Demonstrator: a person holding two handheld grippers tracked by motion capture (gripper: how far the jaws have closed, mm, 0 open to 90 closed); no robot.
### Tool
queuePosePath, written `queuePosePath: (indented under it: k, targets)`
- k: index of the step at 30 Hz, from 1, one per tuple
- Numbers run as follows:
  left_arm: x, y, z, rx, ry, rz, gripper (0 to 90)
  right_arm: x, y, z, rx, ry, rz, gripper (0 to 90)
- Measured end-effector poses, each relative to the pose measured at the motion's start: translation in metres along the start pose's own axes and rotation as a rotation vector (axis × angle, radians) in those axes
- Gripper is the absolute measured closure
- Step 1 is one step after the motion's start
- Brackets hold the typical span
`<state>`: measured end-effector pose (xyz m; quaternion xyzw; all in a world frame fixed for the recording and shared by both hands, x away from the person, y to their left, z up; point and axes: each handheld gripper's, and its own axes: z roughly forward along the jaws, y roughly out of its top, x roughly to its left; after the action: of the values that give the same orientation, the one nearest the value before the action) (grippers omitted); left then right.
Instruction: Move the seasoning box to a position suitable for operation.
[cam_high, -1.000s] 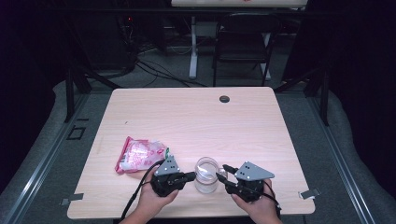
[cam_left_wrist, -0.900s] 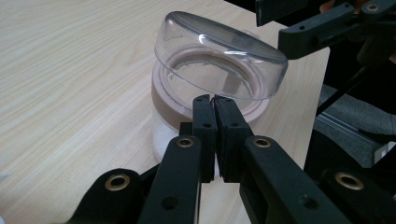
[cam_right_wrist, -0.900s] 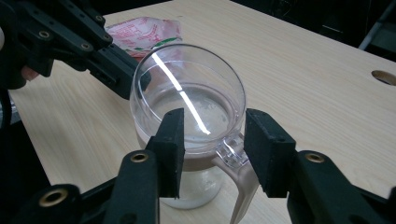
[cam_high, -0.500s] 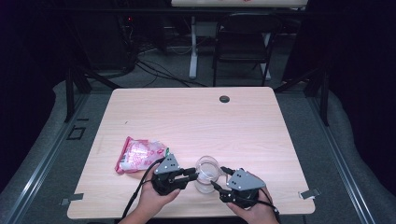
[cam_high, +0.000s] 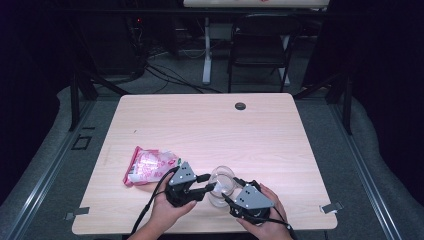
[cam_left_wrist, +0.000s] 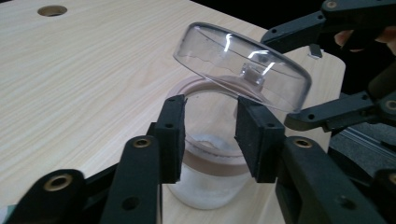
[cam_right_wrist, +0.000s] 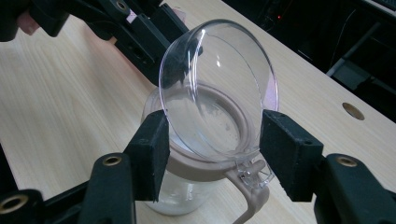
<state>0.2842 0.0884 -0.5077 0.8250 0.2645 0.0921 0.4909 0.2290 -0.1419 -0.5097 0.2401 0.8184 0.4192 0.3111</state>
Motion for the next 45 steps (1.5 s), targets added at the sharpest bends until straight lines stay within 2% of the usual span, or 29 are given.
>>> queuePosePath:
  k: [3,7,13,29,45]
  targets:
    - [0.003,0.0,0.003,0.008,0.012,-0.02,57.9,0.0,0.0,0.0,0.0,0.002,0.001,42.9]
    - [0.005,-0.002,0.006,0.029,0.025,-0.021,56.8,0.0,0.0,0.0,-0.002,0.0,0.0,42.9]
    - [0.007,-0.005,0.01,0.05,-0.001,-0.032,60.9,0.0,0.0,0.0,-0.004,0.0,0.004,43.1]
    - [0.006,-0.007,0.01,0.032,-0.001,-0.028,62.8,-0.003,-0.003,-0.004,-0.016,0.008,0.026,46.6]
    - [0.006,-0.007,0.01,0.03,0.005,-0.02,63.0,-0.013,-0.009,-0.014,-0.023,0.02,0.078,49.6]
